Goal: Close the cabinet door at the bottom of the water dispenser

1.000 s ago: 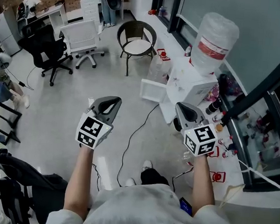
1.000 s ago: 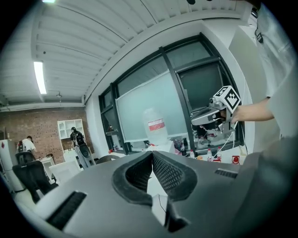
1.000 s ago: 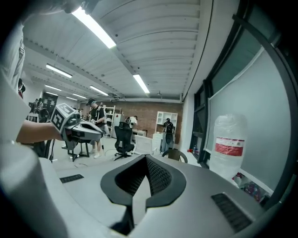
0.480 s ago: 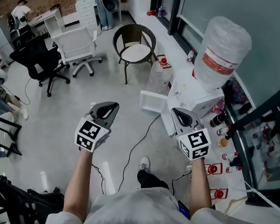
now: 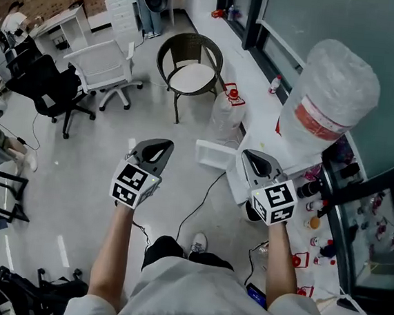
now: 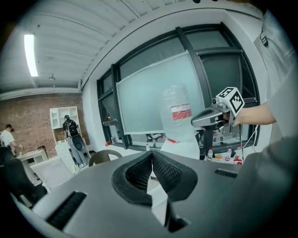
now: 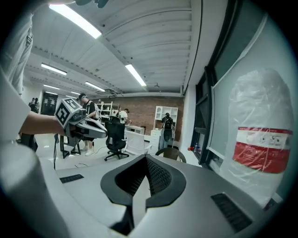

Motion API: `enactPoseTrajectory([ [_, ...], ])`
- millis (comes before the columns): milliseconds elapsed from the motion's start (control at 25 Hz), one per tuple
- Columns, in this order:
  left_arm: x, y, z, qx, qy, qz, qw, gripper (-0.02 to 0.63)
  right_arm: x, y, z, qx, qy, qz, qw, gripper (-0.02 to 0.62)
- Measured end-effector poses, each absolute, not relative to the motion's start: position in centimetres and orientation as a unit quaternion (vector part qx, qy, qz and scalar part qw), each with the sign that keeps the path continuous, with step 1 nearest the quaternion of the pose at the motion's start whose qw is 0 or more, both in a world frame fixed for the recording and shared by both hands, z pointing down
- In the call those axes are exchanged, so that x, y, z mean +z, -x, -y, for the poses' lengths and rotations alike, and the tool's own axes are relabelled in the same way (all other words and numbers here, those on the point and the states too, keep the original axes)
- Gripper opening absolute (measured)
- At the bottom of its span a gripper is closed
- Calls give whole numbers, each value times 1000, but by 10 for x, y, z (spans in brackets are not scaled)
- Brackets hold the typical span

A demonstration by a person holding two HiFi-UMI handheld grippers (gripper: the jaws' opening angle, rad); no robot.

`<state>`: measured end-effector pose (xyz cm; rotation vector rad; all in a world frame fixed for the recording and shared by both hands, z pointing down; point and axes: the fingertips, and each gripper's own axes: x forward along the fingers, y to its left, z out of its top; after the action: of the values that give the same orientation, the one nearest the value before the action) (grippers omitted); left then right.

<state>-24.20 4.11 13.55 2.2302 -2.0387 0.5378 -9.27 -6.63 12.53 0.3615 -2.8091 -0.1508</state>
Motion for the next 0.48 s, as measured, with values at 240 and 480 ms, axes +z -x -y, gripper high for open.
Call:
enactPoseTrajectory([
  [240, 178, 279, 11, 186, -742, 641, 65, 20, 157, 121, 111, -22, -159, 973, 164, 25],
  [480, 251, 321, 77, 184, -782, 586, 107, 23, 209, 166, 154, 51, -183, 965, 178, 25],
])
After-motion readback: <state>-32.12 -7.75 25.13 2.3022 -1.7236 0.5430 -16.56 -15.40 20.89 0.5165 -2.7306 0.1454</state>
